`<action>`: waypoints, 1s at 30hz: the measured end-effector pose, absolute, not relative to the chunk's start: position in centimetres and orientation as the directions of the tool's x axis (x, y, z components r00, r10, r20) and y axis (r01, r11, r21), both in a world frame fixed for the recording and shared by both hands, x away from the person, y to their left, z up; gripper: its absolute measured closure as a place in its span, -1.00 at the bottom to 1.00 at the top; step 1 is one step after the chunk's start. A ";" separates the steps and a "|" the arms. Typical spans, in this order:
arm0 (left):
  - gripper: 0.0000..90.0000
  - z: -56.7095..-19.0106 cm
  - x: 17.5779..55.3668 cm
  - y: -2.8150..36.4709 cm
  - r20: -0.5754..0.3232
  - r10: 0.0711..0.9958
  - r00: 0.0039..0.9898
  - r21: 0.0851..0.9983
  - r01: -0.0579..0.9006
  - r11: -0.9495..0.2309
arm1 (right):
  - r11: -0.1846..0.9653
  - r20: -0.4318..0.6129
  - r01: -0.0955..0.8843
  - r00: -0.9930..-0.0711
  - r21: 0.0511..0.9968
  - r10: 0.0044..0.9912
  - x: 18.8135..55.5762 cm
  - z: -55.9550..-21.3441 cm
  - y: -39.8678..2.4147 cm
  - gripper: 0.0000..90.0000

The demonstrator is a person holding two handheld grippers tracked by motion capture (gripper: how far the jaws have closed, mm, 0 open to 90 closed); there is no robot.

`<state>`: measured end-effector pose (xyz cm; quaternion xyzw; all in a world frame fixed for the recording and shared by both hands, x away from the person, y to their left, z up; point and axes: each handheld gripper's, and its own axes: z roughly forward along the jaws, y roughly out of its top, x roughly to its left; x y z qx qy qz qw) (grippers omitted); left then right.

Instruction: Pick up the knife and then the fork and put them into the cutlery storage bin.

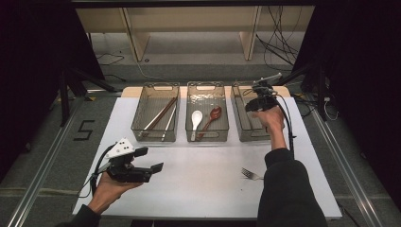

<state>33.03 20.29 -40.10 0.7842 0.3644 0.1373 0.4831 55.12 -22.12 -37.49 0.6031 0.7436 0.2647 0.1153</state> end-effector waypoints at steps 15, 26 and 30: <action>-0.63 -40.1 33.1 20.3 -0.132 0.708 0.694 0.858 0.438 -0.269 | 0.321 0.127 0.756 -0.467 0.571 0.875 50.1 -35.3 -23.0 -0.16; -0.63 -40.1 32.9 20.3 -0.137 0.714 0.686 0.862 0.438 -0.254 | 0.459 0.082 0.665 -0.614 0.590 0.785 43.6 -35.9 -23.7 -0.27; -0.63 -40.0 32.9 20.3 -0.136 0.713 0.687 0.864 0.435 -0.255 | 0.491 0.063 0.659 -0.631 0.570 0.774 42.1 -36.8 -24.2 -0.28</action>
